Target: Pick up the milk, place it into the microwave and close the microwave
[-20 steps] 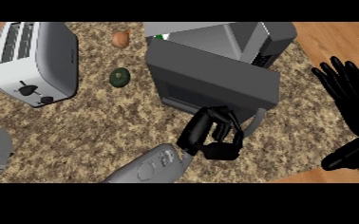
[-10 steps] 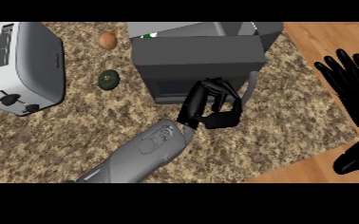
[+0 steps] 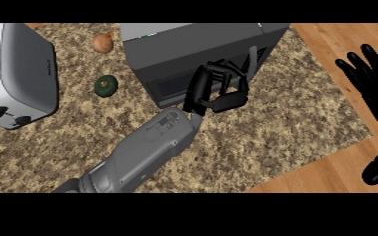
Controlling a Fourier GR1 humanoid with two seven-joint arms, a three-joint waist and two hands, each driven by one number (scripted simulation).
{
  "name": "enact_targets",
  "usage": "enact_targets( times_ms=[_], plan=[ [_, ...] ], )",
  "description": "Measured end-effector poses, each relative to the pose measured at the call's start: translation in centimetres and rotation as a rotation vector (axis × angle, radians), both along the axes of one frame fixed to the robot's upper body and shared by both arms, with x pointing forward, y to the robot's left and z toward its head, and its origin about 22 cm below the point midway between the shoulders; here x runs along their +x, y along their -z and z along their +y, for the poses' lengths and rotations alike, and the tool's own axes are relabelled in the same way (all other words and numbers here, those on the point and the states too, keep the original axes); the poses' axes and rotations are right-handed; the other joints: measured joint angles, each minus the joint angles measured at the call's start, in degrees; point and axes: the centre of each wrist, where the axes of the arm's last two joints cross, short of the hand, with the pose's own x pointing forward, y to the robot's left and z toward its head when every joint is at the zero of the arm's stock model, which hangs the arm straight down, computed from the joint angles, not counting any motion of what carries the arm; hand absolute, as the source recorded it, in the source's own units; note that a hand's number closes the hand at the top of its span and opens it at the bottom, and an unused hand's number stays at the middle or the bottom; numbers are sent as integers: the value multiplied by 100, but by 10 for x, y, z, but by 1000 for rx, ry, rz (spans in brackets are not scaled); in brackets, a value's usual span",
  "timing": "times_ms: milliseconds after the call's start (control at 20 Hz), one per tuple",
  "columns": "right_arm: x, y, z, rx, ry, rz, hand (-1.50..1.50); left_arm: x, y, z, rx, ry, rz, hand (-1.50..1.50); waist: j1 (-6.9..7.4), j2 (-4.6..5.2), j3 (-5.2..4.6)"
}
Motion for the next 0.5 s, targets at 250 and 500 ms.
enact_targets(
  times_ms=[250,500],
  plan=[
    [2,-13,-1,-3,-22,-22,-150,2,2,2,-34,-17,-12,150,-69,-6,9],
    [5,-23,-2,-1,-39,-36,-150,2,4,3,-64,-25,-27,150,-116,1,15]
  ],
)
